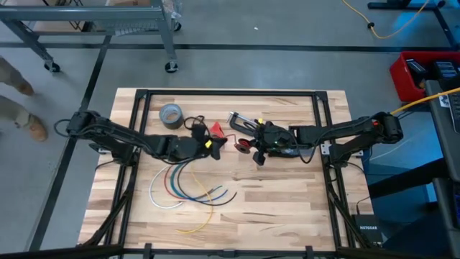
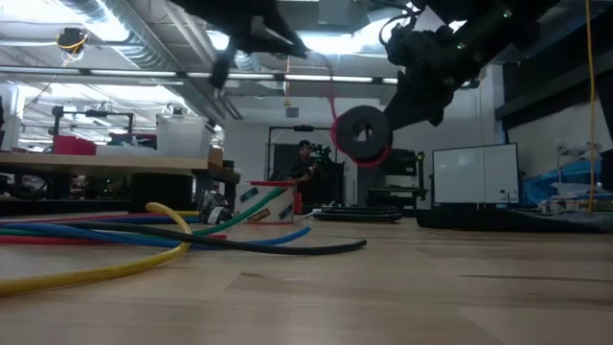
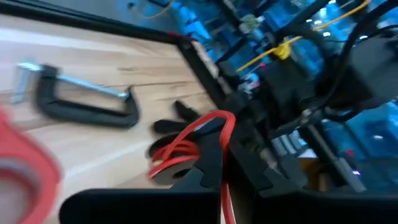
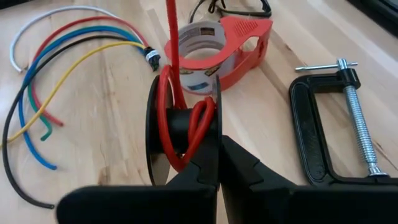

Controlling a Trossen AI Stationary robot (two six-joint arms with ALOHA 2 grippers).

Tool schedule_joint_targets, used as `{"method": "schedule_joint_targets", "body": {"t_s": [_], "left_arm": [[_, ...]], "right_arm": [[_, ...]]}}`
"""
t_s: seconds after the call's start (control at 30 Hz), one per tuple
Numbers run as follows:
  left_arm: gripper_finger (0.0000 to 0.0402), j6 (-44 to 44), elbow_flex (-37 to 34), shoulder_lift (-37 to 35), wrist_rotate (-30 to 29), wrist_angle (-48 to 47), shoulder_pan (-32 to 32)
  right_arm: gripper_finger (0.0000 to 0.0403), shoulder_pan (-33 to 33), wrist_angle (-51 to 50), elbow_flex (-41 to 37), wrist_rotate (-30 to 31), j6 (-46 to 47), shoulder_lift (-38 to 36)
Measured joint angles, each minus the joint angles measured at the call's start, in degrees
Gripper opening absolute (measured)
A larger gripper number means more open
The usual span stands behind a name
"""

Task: Coil cords
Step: Coil the orange wire on the spool

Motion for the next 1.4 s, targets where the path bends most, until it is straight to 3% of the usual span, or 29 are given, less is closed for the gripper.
{"method": "schedule_joint_targets", "body": {"t_s": [0.3, 0.47, 0.7, 0.87, 1.17, 1.4], "left_arm": [[0.0, 2.0, 0.0, 8.5, 6.8, 16.6, 1.6], [0.0, 0.5, 0.0, 11.2, 7.3, 18.5, 0.3], [0.0, -0.6, 0.3, 13.7, 7.2, 20.0, -1.1], [0.0, 1.5, 1.0, 15.5, 6.8, 18.7, -1.6], [0.0, -2.9, 1.1, 15.3, 2.2, 3.3, -3.2], [0.0, -3.7, 1.1, 15.3, -1.4, -4.6, -4.3]], "right_arm": [[0.0005, 0.0, 4.2, 0.0, 4.8, 0.0, 0.0], [0.0005, -0.1, 9.3, 0.0, 8.3, 1.5, 0.0], [0.0005, -2.3, 16.1, 0.0, 8.3, 3.4, 0.0], [0.0005, -2.8, 19.9, 0.0, 7.2, 3.5, 0.0], [0.0005, -2.7, 20.9, 0.0, 1.6, 3.5, 0.0], [0.0005, -2.8, 22.6, 0.0, -7.3, 3.5, 0.0]]}}
